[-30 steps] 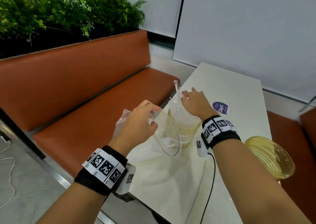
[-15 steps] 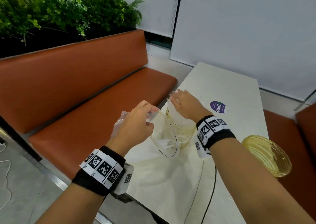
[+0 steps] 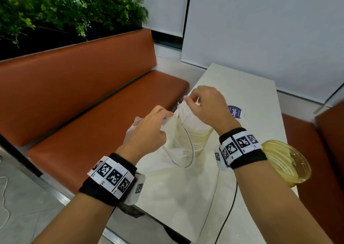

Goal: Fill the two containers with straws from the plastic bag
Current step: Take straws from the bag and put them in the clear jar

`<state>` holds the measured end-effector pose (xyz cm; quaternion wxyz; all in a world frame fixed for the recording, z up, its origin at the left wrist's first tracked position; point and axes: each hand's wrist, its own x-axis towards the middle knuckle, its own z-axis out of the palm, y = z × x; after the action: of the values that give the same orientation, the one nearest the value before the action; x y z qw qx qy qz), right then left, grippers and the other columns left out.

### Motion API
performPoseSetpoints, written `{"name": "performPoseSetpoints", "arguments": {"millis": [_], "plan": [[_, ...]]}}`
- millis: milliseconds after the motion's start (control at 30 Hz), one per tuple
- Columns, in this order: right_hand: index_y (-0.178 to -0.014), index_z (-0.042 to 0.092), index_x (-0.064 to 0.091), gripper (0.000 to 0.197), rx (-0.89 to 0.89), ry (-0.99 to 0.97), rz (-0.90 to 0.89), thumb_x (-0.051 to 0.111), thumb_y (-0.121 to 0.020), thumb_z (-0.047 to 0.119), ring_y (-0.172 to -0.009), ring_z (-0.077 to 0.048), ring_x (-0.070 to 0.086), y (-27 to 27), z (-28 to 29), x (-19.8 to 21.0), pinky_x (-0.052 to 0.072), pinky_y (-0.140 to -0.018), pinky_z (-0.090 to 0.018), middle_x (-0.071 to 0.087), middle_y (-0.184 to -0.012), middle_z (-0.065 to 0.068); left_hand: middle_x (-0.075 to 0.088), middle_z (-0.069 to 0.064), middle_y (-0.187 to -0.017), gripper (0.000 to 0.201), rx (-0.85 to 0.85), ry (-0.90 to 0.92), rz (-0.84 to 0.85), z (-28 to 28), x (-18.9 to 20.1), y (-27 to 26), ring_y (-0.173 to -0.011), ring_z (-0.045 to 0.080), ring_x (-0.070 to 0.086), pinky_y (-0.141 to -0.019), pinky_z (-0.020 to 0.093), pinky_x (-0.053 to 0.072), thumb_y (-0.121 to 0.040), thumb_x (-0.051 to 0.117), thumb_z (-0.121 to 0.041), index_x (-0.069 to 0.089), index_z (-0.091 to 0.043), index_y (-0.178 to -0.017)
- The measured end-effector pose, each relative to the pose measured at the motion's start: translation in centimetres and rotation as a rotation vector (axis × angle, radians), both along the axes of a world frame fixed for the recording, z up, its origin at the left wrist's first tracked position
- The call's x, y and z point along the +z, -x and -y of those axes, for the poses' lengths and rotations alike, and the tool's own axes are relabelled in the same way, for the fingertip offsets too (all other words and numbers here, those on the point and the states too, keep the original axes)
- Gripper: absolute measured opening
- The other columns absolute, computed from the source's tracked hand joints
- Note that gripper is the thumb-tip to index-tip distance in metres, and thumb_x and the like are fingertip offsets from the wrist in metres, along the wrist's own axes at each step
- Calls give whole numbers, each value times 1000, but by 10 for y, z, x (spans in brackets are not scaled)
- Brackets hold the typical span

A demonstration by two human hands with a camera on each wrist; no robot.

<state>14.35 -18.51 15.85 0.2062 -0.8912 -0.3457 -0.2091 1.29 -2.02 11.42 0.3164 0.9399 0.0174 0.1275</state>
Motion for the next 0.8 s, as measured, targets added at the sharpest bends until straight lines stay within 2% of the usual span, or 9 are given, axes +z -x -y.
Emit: {"name": "performPoseSetpoints", "arguments": {"millis": [100,167,267,367,433,567,667,733,800], "plan": [[-57,26,67,35,203,207,-416,64,-91,33,-51,-11,61,30,-9,20,54,-61,-28,64,-54,13,46,-18,-121,62,-3,10,10,1,0,1,-107,11,58,-91,37,54,-80,53,7,56,-27,-132],[-79,20,78,19,255,466,-660,67,-93,26,-68,-8,67,45,-17,9,53,-75,-24,71,-78,14,47,-16,-125,62,-15,17,11,1,3,3,-108,11,57,-91,36,54,-81,55,9,56,-24,-134],[-126,15,66,34,181,671,-640,66,-96,30,-112,-19,61,59,-34,-34,44,-93,-28,63,-125,1,48,-14,-126,59,-41,37,12,2,6,6,-110,11,57,-88,33,56,-82,60,8,57,-23,-133],[-137,15,54,42,113,951,-445,58,-100,35,-112,-28,63,61,-42,-77,51,-87,-36,61,-129,-6,45,-18,-123,62,-59,26,-11,2,5,8,-112,9,55,-85,28,57,-83,59,10,56,-24,-134],[-136,13,55,38,99,1065,-430,54,-102,31,-109,-29,65,60,-44,-91,53,-85,-37,62,-127,-8,44,-19,-124,65,-71,8,-40,0,3,10,-113,7,55,-94,34,55,-81,56,11,55,-26,-135],[-140,13,51,41,110,999,-543,49,-104,33,-118,-30,59,57,-41,-90,49,-91,-37,56,-136,-10,43,-18,-127,68,-78,16,-81,-1,-4,12,-111,8,55,-107,51,45,-78,51,10,52,-26,-136],[-151,18,41,49,71,896,-701,49,-105,32,-126,-29,55,55,-35,-83,46,-99,-39,50,-144,-6,43,-16,-127,63,-96,54,-82,1,-6,12,-113,11,55,-100,47,51,-78,58,2,52,-24,-135],[-148,16,43,48,63,874,-750,50,-104,31,-123,-31,56,54,-32,-73,47,-97,-39,53,-139,-7,43,-19,-126,61,-116,37,-58,2,-9,12,-104,13,55,-88,45,57,-77,68,-18,52,-26,-135],[-127,15,56,30,83,889,-751,50,-103,30,-109,-30,60,53,-29,-58,48,-88,-37,60,-123,-8,42,-24,-125,70,-130,11,-54,2,-11,13,-105,10,56,-87,44,56,-71,72,-47,50,-30,-136]]}}
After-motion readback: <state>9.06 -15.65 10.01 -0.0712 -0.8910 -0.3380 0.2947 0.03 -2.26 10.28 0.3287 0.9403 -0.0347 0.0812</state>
